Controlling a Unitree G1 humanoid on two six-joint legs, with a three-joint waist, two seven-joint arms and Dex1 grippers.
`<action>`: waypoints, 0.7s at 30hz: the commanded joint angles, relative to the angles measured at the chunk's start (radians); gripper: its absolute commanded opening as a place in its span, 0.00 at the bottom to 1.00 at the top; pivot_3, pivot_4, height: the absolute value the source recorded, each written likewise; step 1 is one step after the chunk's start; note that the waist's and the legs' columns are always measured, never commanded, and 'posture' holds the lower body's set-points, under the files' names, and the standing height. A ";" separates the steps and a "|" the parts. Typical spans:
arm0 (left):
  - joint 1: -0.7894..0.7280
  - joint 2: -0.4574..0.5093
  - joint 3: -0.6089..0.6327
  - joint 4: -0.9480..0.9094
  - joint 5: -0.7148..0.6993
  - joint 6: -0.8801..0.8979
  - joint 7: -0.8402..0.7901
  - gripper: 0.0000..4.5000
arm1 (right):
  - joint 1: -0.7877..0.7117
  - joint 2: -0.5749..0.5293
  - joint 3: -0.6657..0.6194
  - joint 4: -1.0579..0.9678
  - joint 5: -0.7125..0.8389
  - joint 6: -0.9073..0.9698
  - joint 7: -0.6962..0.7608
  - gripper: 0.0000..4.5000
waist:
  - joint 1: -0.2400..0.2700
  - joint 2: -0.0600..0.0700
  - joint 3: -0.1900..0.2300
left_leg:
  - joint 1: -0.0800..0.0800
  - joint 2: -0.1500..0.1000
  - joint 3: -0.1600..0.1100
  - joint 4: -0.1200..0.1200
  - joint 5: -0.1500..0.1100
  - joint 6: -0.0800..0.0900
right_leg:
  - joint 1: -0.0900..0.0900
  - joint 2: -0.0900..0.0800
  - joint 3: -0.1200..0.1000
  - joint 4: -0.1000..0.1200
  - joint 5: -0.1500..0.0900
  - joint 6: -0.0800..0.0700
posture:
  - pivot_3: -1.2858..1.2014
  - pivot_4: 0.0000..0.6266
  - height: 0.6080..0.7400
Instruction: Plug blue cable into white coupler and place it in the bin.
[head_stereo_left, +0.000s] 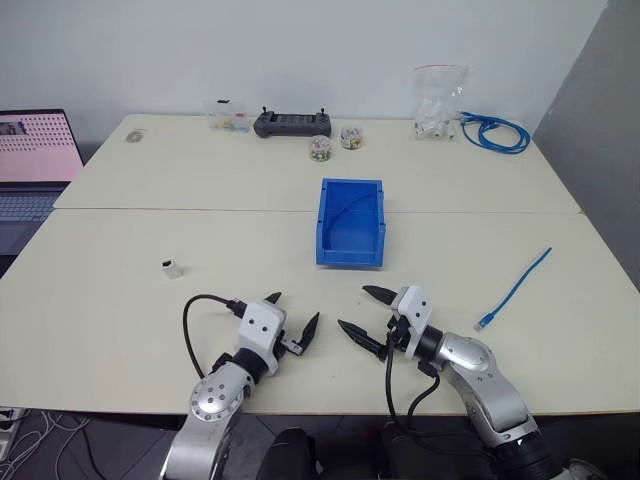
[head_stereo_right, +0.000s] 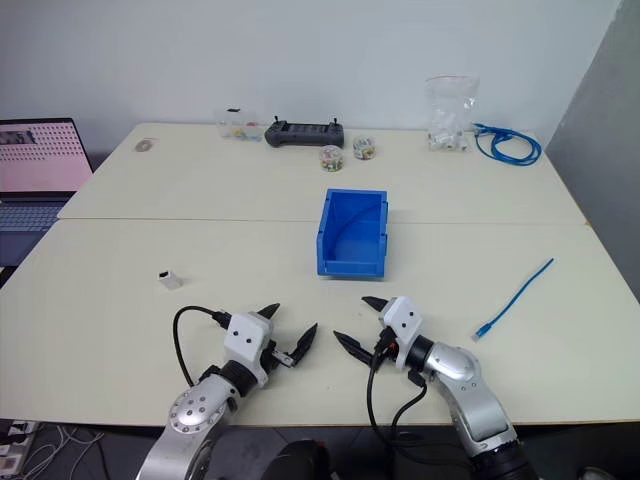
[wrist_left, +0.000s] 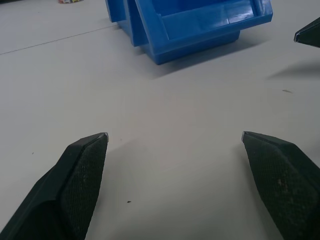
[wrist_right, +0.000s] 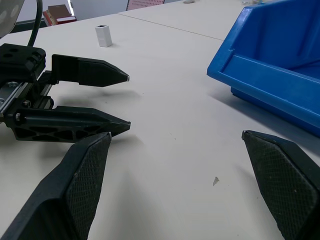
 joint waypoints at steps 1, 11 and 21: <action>0.002 -0.013 0.000 -0.012 -0.019 -0.033 -0.007 1.00 | 0.003 0.002 -0.001 -0.020 0.005 -0.026 0.004 0.99 | 0.000 0.000 0.000 | 0.000 0.000 0.000 0.000 0.000 0.000 | 0.000 0.000 0.000 0.000 0.000 0.000 | 0.52 0.24 1.00; 0.004 0.028 -0.022 -0.020 0.012 -0.060 -0.033 1.00 | 0.000 0.005 0.000 -0.017 0.003 -0.032 0.001 0.99 | 0.000 0.000 0.000 | 0.000 0.000 0.000 0.000 0.000 0.000 | 0.000 0.000 0.000 0.000 0.000 0.000 | 0.52 0.24 1.00; 0.029 0.066 0.025 -0.046 -0.071 -0.115 -0.125 1.00 | -0.003 0.014 -0.003 -0.008 -0.017 -0.062 -0.025 0.99 | 0.000 0.000 0.000 | 0.000 0.000 0.000 0.000 0.000 0.000 | 0.000 0.000 0.000 0.000 0.000 0.000 | 0.52 0.24 1.00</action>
